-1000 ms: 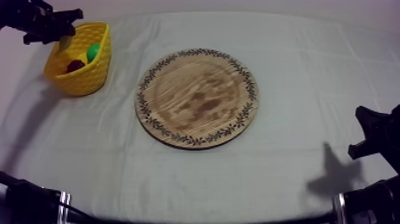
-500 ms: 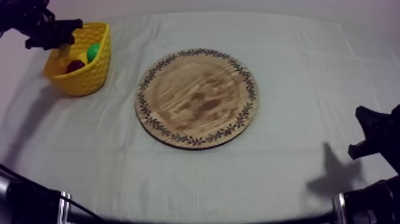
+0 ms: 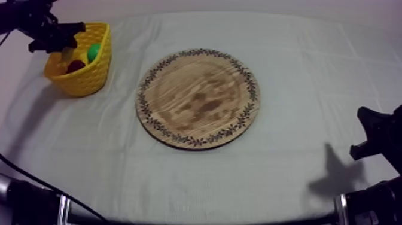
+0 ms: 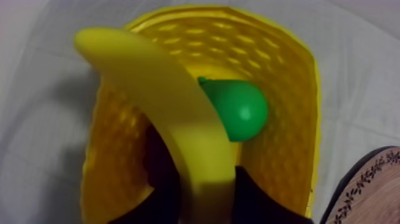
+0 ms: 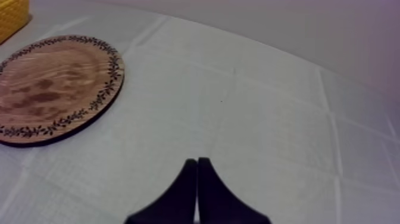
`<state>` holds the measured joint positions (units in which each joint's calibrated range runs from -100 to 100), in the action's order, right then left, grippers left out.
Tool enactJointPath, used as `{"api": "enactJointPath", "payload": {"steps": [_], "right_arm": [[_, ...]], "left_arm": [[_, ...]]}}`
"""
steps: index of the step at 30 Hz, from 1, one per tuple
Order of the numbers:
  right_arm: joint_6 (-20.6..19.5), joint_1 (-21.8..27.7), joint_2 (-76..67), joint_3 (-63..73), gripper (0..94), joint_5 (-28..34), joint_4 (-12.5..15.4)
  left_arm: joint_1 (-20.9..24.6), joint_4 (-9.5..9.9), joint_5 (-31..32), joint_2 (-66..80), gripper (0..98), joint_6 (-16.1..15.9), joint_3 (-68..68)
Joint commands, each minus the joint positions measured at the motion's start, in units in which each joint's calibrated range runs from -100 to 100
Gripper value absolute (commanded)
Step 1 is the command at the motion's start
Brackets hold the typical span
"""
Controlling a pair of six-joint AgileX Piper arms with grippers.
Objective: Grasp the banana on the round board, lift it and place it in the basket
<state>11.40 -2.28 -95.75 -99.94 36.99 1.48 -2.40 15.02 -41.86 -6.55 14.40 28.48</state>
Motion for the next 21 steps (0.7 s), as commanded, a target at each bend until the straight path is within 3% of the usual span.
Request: {"api": "enactJointPath", "payload": {"steps": [1,3,7,11,15,21], "right_arm": [[0.0,0.0,0.0,0.0,0.3,0.0,0.0],[0.0,0.0,0.0,0.0,0.3,0.0,0.0],[0.0,0.0,0.0,0.0,0.3,0.0,0.0],[0.0,0.0,0.0,0.0,0.3,0.0,0.0],[0.0,0.0,0.0,0.0,0.3,0.0,0.0],[0.0,0.0,0.0,0.0,0.3,0.0,0.0]], "left_arm": [[0.0,-0.02,-0.1,0.0,0.2,0.1,-0.2],[-0.1,-0.04,-0.1,0.1,4.6,0.4,-0.4],[-0.2,-0.04,-0.3,0.4,38.8,1.1,0.5],[-0.3,-0.26,-1.6,0.8,58.4,1.4,0.9],[-0.4,-0.44,-2.8,1.1,66.0,1.7,0.9],[-0.4,-0.65,-3.5,1.9,69.0,2.0,1.3]]}}
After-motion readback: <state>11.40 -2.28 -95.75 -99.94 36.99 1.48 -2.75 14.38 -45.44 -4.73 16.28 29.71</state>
